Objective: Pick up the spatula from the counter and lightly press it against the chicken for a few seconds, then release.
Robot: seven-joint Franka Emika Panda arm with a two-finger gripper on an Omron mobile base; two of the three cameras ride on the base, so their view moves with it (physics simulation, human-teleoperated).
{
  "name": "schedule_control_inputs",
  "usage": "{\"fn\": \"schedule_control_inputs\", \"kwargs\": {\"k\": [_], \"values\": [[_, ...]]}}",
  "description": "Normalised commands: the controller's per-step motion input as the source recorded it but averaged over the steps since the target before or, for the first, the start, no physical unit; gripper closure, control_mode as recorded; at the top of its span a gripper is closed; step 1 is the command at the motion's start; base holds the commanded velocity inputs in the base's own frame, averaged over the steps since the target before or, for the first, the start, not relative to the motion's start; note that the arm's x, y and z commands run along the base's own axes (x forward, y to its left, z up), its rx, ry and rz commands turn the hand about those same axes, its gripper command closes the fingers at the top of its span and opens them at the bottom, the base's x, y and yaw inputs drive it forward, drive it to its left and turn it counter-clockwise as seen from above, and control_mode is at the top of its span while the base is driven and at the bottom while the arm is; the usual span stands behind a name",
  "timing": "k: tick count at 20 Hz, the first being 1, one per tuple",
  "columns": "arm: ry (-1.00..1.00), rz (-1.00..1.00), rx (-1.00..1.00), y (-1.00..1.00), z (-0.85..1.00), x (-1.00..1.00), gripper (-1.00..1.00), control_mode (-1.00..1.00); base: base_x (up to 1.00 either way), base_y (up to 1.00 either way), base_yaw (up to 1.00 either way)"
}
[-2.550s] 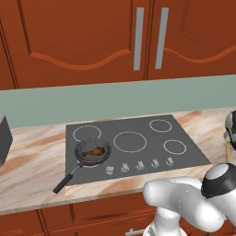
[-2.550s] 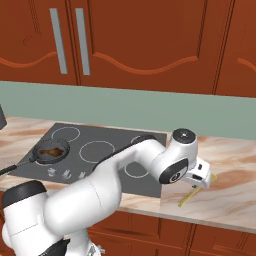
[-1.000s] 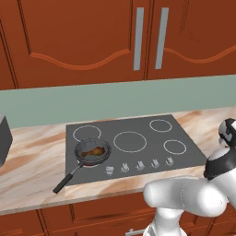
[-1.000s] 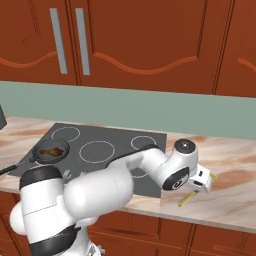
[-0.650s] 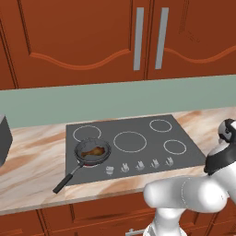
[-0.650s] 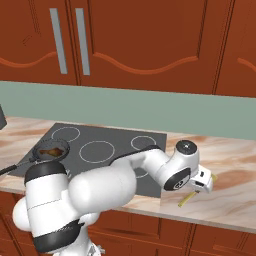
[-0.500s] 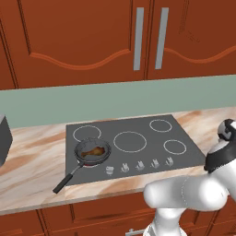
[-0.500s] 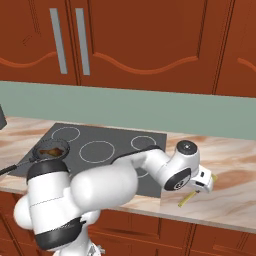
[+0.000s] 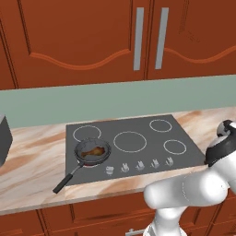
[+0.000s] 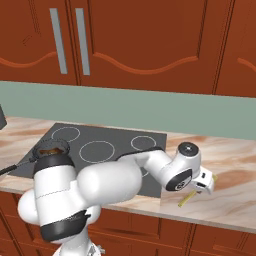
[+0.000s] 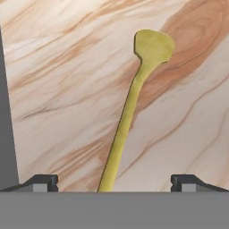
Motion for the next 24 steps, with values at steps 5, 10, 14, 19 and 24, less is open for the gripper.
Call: {"fn": "schedule_control_inputs", "kwargs": {"k": [5, 10, 14, 19, 24], "values": [[0.0, 0.0, 0.0, -0.07, -0.12, 0.01, -1.0, -1.0, 0.0, 0.0, 0.0], [0.0, 0.0, 0.0, 0.0, -0.13, 0.02, -1.0, -1.0, 0.0, 0.0, 0.0], [0.0, 0.0, 0.0, 0.0, -0.1, 0.06, -1.0, -1.0, 0.0, 0.0, 0.0], [0.0, 0.0, 0.0, 0.0, -0.1, 0.07, -1.0, -1.0, 0.0, 0.0, 0.0], [0.0, 0.0, 0.0, -0.04, -0.11, 0.13, -1.0, -1.0, 0.0, 0.0, 0.0]]}}
